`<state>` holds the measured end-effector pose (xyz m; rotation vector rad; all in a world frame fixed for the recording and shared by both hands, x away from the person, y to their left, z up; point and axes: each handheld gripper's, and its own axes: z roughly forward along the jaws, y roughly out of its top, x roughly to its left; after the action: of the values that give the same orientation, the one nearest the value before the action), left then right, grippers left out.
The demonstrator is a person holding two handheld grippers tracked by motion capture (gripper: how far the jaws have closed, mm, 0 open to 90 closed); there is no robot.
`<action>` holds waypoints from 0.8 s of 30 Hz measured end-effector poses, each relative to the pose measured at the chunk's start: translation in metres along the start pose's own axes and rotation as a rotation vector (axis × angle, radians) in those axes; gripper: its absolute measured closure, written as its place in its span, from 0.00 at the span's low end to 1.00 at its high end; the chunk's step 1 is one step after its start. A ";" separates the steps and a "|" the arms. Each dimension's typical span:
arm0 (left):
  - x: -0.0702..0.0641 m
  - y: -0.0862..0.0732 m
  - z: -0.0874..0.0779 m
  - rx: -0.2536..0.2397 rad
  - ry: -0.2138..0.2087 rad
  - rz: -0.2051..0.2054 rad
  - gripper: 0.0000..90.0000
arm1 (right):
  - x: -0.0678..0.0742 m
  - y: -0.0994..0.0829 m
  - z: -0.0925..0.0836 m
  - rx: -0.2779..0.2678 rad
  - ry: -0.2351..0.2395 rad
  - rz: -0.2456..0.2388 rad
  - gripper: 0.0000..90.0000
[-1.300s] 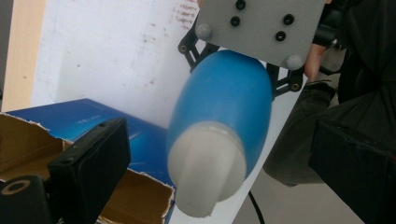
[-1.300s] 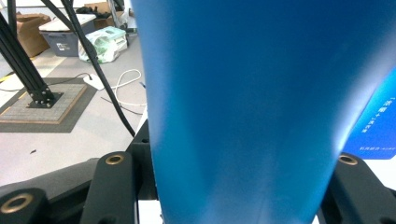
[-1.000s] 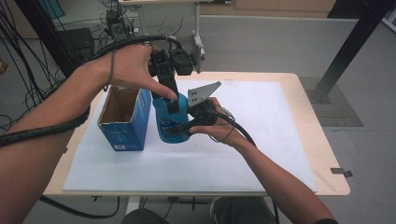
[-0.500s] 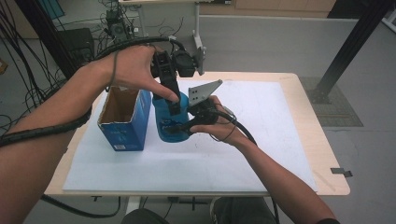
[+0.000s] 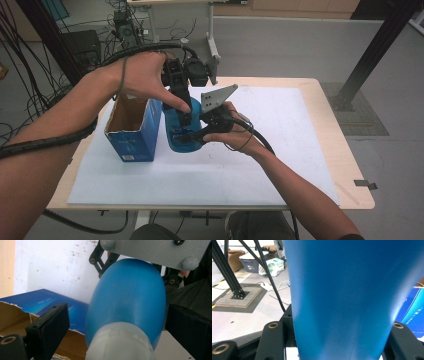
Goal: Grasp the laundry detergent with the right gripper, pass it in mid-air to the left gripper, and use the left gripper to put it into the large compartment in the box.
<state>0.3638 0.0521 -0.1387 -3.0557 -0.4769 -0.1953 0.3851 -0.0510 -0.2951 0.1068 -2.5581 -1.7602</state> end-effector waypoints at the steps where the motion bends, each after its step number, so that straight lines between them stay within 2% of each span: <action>1: 0.000 0.000 0.000 0.002 0.001 0.001 0.07 | 0.000 0.000 0.000 0.002 -0.001 0.001 0.49; 24: 0.000 -0.002 0.003 0.013 0.003 0.002 0.07 | -0.001 -0.001 0.001 0.006 -0.003 0.004 0.49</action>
<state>0.3635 0.0542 -0.1416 -3.0425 -0.4724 -0.1955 0.3863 -0.0500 -0.2969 0.0998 -2.5637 -1.7534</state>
